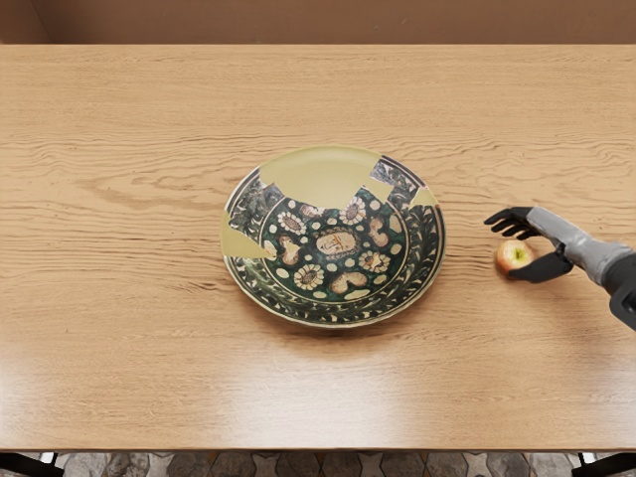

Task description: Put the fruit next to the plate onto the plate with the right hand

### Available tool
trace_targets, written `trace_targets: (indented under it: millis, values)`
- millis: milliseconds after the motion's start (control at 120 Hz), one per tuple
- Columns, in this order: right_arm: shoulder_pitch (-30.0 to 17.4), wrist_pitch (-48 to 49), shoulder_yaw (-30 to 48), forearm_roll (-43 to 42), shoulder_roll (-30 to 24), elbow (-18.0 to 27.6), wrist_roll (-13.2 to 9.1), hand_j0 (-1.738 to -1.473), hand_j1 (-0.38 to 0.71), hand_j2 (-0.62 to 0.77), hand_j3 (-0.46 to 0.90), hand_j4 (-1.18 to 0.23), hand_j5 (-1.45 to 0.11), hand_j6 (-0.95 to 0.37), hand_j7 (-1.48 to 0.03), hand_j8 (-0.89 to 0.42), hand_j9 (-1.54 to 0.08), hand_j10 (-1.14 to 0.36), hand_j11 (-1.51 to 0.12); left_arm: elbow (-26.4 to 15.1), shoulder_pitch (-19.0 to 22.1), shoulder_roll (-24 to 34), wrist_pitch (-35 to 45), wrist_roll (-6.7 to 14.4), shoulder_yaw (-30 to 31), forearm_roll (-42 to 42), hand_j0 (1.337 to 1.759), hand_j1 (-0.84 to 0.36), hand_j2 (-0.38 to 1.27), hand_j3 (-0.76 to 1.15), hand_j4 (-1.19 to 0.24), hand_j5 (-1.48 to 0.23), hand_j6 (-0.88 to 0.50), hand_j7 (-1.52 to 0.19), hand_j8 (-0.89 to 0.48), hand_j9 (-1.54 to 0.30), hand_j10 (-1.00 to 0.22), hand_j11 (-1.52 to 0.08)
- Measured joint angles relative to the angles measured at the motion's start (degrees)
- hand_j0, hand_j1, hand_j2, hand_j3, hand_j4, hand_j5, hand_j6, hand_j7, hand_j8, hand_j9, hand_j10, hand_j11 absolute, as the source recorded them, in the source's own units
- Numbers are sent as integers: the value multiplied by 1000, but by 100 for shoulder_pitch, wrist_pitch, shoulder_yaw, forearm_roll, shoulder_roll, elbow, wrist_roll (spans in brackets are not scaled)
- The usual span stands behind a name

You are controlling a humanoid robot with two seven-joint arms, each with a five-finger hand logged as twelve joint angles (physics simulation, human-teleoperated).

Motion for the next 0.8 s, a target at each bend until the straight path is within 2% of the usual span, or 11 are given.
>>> trace_targets:
  millis: [167,458,658,800]
  values:
    - [-24,-2,-36,-8,-11,-1,11,-1658,173,-275,0,-342,-465,-353,-452,-340,-469,-338,-471,0,0,0,0,0,0,0,1658,58,49,0,-243,-316,-244,-316,-244,-316,-243,-316]
    - [-69,-7,-46,-16,-9,-11,6,-1658,85,-115,0,-345,-450,-350,-446,-345,-450,-344,-451,0,0,0,0,0,0,-1,1658,58,49,0,-243,-316,-244,-316,-244,-316,-243,-316]
    - [-73,-4,-31,-8,-20,-12,11,-1658,169,-99,0,-431,-556,-433,-554,-410,-557,-429,-556,0,0,0,0,0,0,-2,1658,58,49,0,-243,-316,-244,-316,-244,-316,-243,-316]
    - [-60,1,-7,19,-29,-12,14,-1658,207,44,0,-501,-653,-505,-649,-406,-653,-475,-653,0,0,0,0,0,1,0,1658,58,49,0,-243,-316,-244,-316,-244,-316,-243,-316]
